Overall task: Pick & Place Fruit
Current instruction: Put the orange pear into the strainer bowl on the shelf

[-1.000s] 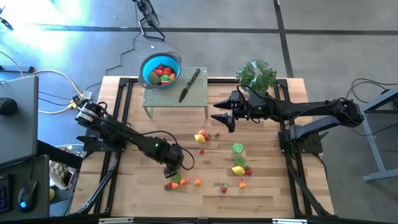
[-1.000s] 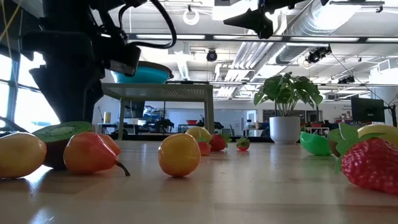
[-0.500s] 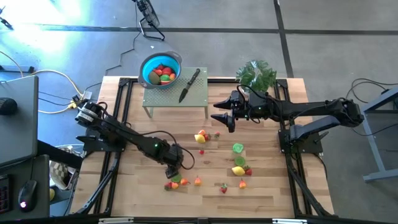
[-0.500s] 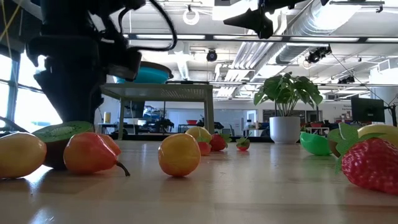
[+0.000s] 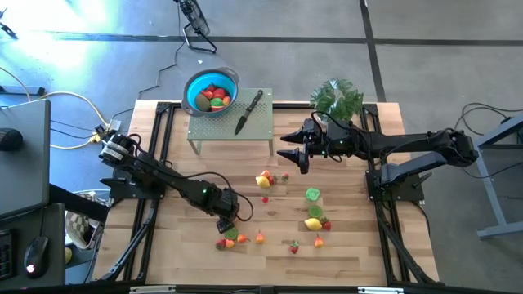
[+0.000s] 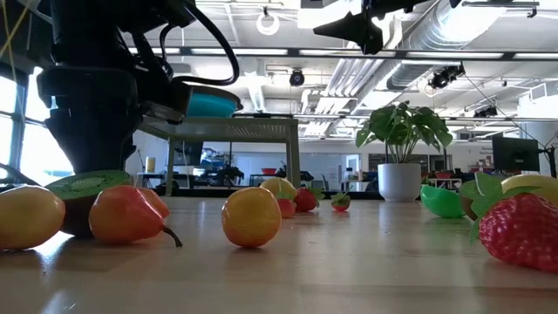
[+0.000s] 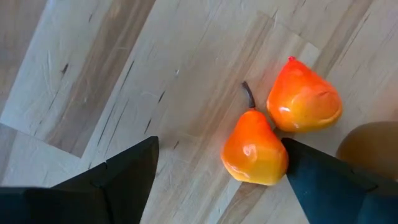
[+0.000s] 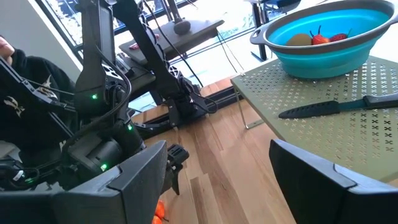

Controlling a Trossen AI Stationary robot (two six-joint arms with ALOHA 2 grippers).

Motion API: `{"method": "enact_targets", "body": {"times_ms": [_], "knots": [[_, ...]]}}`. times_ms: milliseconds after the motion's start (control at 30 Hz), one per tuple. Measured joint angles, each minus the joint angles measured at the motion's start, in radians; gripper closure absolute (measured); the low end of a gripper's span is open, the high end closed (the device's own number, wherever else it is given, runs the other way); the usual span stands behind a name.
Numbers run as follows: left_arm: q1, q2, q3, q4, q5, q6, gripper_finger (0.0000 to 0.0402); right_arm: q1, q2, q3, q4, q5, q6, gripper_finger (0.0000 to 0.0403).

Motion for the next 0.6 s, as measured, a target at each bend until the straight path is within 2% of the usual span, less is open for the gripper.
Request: {"method": "enact_targets", "body": {"times_ms": [400, 600], "knots": [[0.000, 0.000, 0.000, 0.056, 0.008, 0.001, 0.0229, 0.000, 0.000, 0.000, 0.000, 0.000, 0.000, 0.0127], [0.000, 0.000, 0.000, 0.050, 0.009, 0.001, 0.0272, 0.000, 0.000, 0.000, 0.000, 0.000, 0.000, 0.0127]]}}
